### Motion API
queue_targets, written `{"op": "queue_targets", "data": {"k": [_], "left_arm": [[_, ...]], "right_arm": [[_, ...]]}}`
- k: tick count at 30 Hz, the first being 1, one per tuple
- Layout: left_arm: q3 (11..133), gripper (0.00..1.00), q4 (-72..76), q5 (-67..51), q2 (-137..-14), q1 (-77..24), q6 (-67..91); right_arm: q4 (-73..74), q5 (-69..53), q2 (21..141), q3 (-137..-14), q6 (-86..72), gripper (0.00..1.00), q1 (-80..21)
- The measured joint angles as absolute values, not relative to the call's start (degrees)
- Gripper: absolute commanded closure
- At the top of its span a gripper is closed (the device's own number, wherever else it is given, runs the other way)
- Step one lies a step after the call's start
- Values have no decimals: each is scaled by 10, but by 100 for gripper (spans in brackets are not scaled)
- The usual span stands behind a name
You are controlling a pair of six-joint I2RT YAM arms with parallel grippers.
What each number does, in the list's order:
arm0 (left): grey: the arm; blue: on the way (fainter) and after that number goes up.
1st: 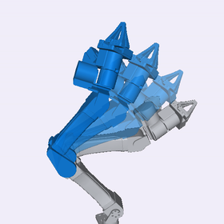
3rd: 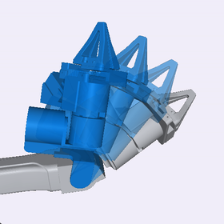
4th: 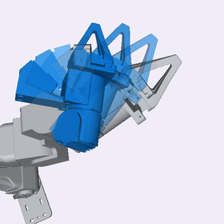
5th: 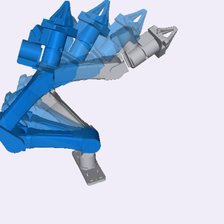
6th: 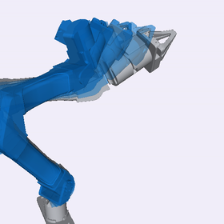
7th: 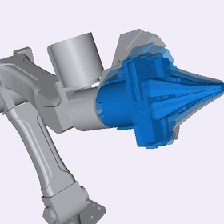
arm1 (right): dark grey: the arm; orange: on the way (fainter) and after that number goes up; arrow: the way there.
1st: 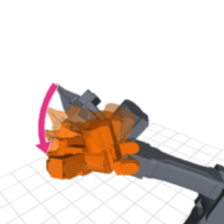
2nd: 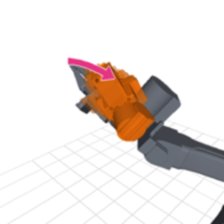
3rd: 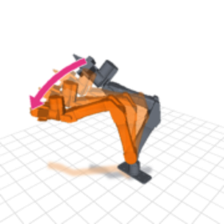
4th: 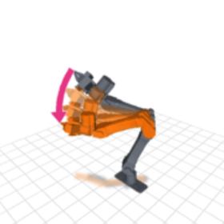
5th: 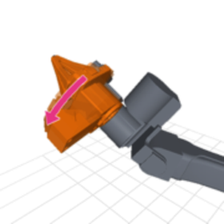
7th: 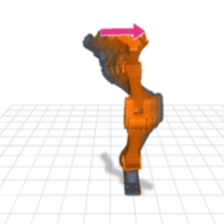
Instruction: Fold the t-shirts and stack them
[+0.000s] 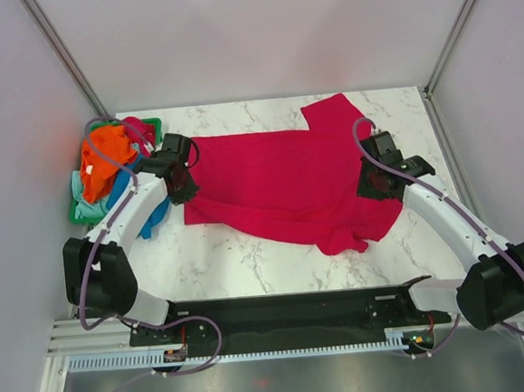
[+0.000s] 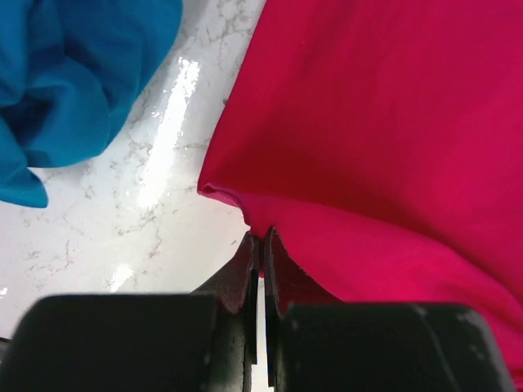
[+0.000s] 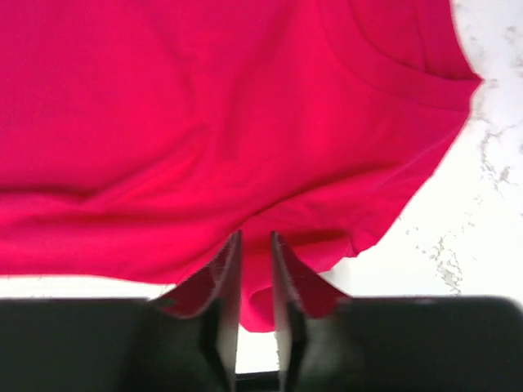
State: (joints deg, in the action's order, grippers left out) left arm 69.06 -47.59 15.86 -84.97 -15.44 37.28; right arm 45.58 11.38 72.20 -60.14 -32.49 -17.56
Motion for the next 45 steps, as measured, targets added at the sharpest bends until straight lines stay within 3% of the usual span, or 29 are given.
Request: {"op": "queue_targets", "data": {"k": [3,5,8,12,18,21,22,24,25,33,45], "left_arm": [[690,98,-475,143,-857,-154,368],[688,98,-472,136,-854,-154,365],[669,98,-460,131,-847,-154,363],[641,98,-457,126,-838,-154,363],[626,98,-451,115,-831,-154,361],[620,98,-448,114,-823,-154,360],[618,98,-447,114,-819,-154,360],[610,98,-446,114,-810,-154,359],[606,98,-446,113,-804,-154,359],[568,98,-446,97,-737,-154,359],[517,98,-487,37,-602,-154,356]], "right_arm": [[445,86,711,-593,-317,55,-177],[430,72,674,-556,-321,40,-182],[426,54,597,-476,-341,25,-199],[419,42,547,-385,-380,25,-249],[404,42,572,-332,-408,33,-262],[381,48,592,-331,-407,51,-263],[374,49,598,-331,-407,63,-263],[364,52,606,-331,-403,76,-263],[362,54,608,-331,-403,99,-263],[369,58,547,-327,-412,100,-263],[543,50,356,-391,-453,100,-263]]}}
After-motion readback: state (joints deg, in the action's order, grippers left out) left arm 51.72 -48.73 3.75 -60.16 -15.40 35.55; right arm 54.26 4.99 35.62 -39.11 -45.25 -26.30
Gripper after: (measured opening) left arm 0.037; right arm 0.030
